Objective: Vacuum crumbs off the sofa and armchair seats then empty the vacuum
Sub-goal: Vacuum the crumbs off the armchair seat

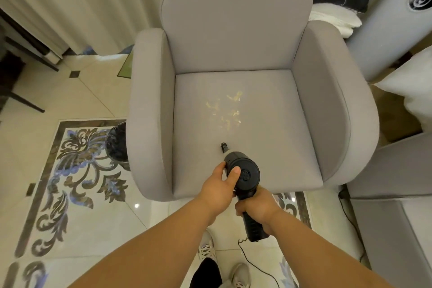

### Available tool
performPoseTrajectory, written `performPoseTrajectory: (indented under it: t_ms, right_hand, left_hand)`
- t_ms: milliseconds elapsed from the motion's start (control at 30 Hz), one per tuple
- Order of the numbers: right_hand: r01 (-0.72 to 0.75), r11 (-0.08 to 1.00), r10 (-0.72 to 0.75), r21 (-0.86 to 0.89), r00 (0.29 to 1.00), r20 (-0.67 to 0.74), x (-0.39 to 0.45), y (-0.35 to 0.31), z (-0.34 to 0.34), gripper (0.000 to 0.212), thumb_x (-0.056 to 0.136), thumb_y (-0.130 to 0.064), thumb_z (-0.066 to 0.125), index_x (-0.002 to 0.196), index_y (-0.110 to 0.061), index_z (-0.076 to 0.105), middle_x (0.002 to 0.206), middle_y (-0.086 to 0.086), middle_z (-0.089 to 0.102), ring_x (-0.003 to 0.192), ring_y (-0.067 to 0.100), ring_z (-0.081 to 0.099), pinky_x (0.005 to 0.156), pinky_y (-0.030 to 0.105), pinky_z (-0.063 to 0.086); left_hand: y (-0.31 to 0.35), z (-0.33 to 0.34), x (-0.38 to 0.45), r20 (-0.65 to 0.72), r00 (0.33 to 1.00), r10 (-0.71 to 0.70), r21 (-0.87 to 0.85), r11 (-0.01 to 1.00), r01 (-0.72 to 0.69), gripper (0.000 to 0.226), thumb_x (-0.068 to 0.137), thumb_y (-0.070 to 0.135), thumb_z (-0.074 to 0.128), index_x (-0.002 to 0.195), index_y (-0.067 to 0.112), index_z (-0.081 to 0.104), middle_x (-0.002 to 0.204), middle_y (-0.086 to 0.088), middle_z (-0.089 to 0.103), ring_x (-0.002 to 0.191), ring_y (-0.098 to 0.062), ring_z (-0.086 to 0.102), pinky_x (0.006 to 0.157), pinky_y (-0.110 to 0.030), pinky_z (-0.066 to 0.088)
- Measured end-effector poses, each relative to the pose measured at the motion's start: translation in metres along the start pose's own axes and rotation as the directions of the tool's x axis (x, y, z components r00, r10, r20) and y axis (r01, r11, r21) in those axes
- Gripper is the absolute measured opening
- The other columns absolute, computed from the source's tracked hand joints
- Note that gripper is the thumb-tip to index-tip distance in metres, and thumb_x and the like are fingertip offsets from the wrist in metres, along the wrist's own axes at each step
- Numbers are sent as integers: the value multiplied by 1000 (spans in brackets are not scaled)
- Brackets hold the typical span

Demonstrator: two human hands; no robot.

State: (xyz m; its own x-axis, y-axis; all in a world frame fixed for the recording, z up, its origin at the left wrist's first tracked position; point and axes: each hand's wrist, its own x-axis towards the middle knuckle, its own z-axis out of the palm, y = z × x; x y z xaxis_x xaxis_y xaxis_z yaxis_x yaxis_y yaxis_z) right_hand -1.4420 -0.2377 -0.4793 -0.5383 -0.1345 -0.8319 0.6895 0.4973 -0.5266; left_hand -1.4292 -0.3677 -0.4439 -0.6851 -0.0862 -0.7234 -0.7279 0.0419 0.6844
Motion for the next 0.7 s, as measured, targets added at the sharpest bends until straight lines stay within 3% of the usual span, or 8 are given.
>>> performPoseTrajectory:
  t_ms: [133, 200, 333, 467, 533, 700]
  right_hand:
    - [51, 996, -46, -74, 997, 58, 2, -5, 25, 48, 62, 3, 73, 107, -11, 63, 98, 11, 69, 88, 30, 62, 78, 38, 56]
    - [80, 992, -72, -96, 994, 86, 6, -10, 37, 48, 62, 2, 73, 108, -12, 63, 97, 9, 69, 84, 27, 61, 74, 35, 54]
    - [80, 991, -70, -109, 993, 94, 18, -1, 50, 48, 64, 3, 71, 109, -11, 63, 98, 10, 68, 84, 27, 60, 73, 35, 53]
    - [40, 995, -41, -92, 999, -5, 18, 16, 29, 46, 64, 6, 69, 107, -11, 63, 99, 11, 69, 90, 31, 63, 76, 39, 56]
    - [29, 996, -34, -89, 998, -52, 16, 20, 13, 44, 65, 7, 69, 105, -11, 64, 96, 11, 69, 85, 28, 62, 69, 34, 53]
    - [38, 996, -46, -87, 994, -96, 9, 11, -1, 41, 63, 7, 68, 100, -12, 63, 94, 10, 70, 84, 29, 62, 69, 35, 52]
  left_hand:
    - [-17, -19, -15, -112, 993, 22, -45, 999, -27, 59, 94, 51, 44, 146, 33, 26, 120, -4, 61, 93, -17, 67, 81, -26, 46]
    - [-24, -28, -16, -159, 987, 14, -69, 997, -26, 59, 94, 50, 44, 147, 32, 27, 113, -3, 61, 95, -18, 66, 86, -29, 49]
    - [-40, -32, -9, -192, 981, 4, -96, 995, -23, 54, 95, 47, 44, 145, 30, 31, 122, -4, 60, 92, -15, 67, 64, -12, 47]
    - [-41, -8, -3, -124, 992, 26, -56, 998, -34, 56, 95, 50, 42, 146, 33, 27, 122, -3, 61, 87, -12, 67, 82, -23, 48]
    - [-37, 7, 1, -78, 997, 24, -64, 998, -29, 57, 95, 49, 42, 147, 33, 25, 129, -4, 59, 92, -14, 66, 85, -24, 47]
    - [-20, 14, 1, -58, 998, 15, -125, 992, -22, 56, 95, 50, 43, 146, 34, 27, 134, -5, 54, 100, -20, 65, 92, -32, 48]
